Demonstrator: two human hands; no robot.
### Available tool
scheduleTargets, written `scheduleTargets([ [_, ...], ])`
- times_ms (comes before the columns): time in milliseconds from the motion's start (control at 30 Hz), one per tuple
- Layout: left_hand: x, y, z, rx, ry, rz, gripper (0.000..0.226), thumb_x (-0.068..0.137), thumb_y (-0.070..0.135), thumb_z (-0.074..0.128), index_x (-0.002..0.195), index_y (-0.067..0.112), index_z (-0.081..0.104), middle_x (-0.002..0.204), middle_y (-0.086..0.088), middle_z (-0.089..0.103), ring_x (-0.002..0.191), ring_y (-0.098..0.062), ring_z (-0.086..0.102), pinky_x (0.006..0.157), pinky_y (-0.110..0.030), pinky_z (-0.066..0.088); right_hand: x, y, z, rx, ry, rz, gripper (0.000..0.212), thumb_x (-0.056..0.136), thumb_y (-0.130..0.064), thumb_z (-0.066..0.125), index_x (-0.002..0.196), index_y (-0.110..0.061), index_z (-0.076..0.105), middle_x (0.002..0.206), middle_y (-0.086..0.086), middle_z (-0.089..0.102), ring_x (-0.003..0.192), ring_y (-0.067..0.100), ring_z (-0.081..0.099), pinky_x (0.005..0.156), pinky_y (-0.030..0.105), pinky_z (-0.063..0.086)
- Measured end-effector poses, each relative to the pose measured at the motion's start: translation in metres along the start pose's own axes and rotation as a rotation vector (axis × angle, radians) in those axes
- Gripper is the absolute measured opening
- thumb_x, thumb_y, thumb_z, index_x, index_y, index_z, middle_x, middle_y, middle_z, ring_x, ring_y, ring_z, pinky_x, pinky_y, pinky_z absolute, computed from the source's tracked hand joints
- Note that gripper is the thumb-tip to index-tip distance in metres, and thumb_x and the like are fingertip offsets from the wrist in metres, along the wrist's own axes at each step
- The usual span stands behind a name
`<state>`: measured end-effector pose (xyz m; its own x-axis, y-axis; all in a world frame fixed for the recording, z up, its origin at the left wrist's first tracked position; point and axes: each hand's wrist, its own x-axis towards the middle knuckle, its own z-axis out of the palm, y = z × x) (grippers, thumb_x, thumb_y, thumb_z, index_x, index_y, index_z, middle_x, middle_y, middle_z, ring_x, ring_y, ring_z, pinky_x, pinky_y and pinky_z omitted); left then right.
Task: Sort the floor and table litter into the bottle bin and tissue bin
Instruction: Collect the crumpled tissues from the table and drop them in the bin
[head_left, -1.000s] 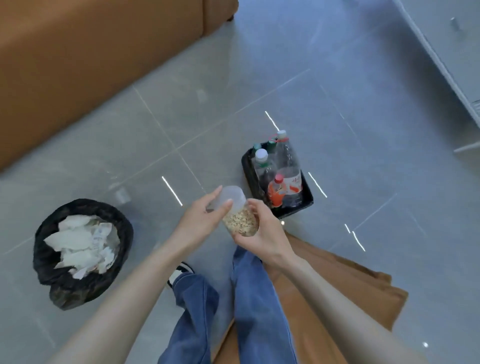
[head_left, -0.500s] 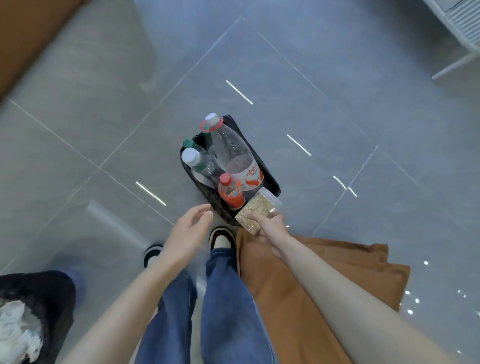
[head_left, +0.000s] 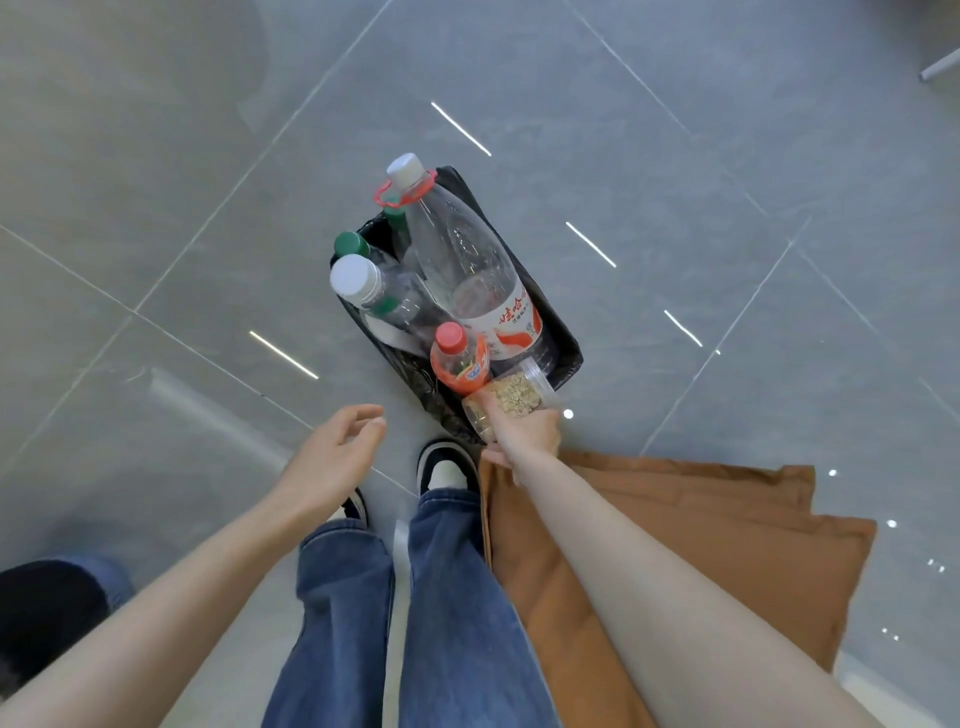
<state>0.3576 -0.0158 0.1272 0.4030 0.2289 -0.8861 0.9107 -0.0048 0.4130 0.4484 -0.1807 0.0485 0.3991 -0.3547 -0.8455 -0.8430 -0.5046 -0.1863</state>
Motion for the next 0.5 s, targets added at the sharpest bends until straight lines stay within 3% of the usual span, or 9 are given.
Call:
scheduleTargets([
  [67,0.0,0.003,0.0,-0.004,-0.001,0.004,0.033,0.099,0.031,0.041,0.129,0.025,0.05,0.128,0.0,0.055,0.117,-0.019,0.053,0.104,-0.036,0.039,0.0,-0.002,-0.003,-0.023,-0.057,0.045,0.079,0.071,-0.053,0.076,0.123,-0.013,0.032,0.121,0.016,0.055,0.089,0.029,0.068,0.055,0.028,0.058],
  [233,-0.012,0.012,-0.013,0.032,0.012,0.026,0.033,0.098,0.028,0.041,0.13,0.024,0.05,0.125,0.002,0.054,0.117,-0.019,0.053,0.104,-0.035,0.039,-0.016,-0.013,-0.014,-0.336,-0.104,0.02,0.097,0.078,-0.074,0.049,0.139,-0.002,0.027,0.13,0.017,0.051,0.114,0.035,0.055,0.093,0.048,0.051],
  [333,-0.027,0.02,-0.023,0.089,0.032,0.059,0.032,0.098,0.025,0.042,0.129,0.026,0.05,0.121,0.004,0.055,0.113,-0.019,0.055,0.097,-0.034,0.042,-0.031,-0.015,-0.031,-0.343,-0.047,-0.037,0.077,0.091,-0.066,0.032,0.137,-0.004,0.035,0.133,0.017,0.051,0.121,0.036,0.05,0.1,0.042,0.043],
  [500,-0.045,0.046,-0.037,0.104,0.118,0.136,0.029,0.097,0.019,0.044,0.123,0.025,0.053,0.11,0.002,0.062,0.102,-0.019,0.059,0.083,-0.031,0.044,-0.054,-0.013,-0.069,-0.254,0.01,-0.072,0.039,0.098,-0.038,0.04,0.123,-0.01,0.048,0.124,0.012,0.056,0.114,0.029,0.052,0.09,0.034,0.042],
])
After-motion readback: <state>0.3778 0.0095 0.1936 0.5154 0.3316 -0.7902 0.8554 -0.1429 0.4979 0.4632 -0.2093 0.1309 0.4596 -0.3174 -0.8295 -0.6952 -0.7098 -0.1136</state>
